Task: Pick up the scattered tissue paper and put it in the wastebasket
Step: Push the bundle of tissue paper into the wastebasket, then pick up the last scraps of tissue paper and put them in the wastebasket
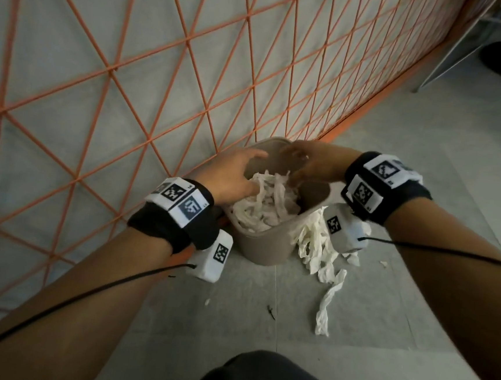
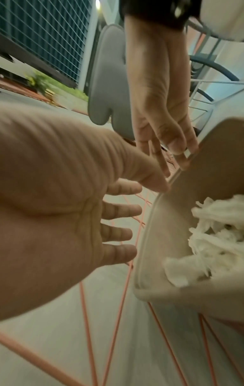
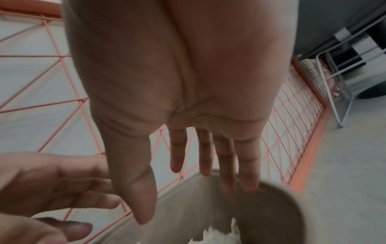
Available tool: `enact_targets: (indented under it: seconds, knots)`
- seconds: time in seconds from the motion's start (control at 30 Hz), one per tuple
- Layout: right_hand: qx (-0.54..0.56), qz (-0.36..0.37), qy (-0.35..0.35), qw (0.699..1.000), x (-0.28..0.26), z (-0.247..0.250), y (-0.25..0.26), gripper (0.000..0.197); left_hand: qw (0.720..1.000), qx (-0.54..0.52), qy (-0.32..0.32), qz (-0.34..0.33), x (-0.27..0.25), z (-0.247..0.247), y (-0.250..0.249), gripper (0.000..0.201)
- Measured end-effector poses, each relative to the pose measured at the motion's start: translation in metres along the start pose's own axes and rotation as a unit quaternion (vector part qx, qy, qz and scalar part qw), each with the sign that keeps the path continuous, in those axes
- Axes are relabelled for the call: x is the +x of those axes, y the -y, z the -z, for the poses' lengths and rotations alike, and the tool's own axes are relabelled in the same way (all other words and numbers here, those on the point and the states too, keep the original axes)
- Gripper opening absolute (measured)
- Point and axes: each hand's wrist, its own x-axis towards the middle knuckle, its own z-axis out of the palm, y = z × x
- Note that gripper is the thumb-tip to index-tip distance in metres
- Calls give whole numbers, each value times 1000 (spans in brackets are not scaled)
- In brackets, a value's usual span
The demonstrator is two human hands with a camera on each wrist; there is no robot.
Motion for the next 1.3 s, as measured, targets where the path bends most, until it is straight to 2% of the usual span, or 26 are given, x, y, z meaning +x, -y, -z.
enact_targets:
  seconds: [0.2, 0.3, 0.43, 0.57, 0.67, 0.8, 0.9, 0.97, 1.1, 1.17, 1.23, 1.3]
  knots:
    - [-18, 25, 34, 999, -6, 58, -11, 53, 987, -59, -113, -96, -15, 22, -64, 31]
    - [-81, 47, 31, 995, -14, 80, -28, 38, 980, -57, -126, -145, -12, 22, -112, 24]
    - [-170, 60, -26, 983, -19, 94, -65, 9, 978, -32, -115, -171, 10, 1, -163, 21]
    - [-166, 81, 36, 982, -17, 104, -127, 28, 987, -10, -83, -139, 37, -45, -186, 20]
    - [-154, 68, 66, 984, -12, 89, -179, 34, 997, 12, -28, -76, 53, -102, -184, 24]
    - [-120, 60, 91, 987, -8, 46, -235, 30, 997, 6, 42, 61, 51, -176, -160, 22]
    - [-92, 72, 81, 990, -3, 7, -262, 25, 985, 19, 57, 159, 48, -213, -132, 28]
    - [-76, 71, 72, 992, 2, -18, -274, 24, 976, 15, 56, 210, 51, -229, -113, 38]
    - [-56, 97, 44, 993, 12, -62, -285, 34, 975, 19, 75, 210, 65, -261, -84, 70]
    - [-67, 106, 32, 992, 18, -77, -287, 43, 977, 40, 81, 193, 74, -275, -73, 77]
    - [-89, 103, 42, 990, 25, -95, -287, 57, 981, 61, 57, 173, 78, -289, -60, 64]
    - [-113, 108, 61, 986, 33, -111, -285, 71, 989, 45, 9, 142, 78, -298, -47, 40]
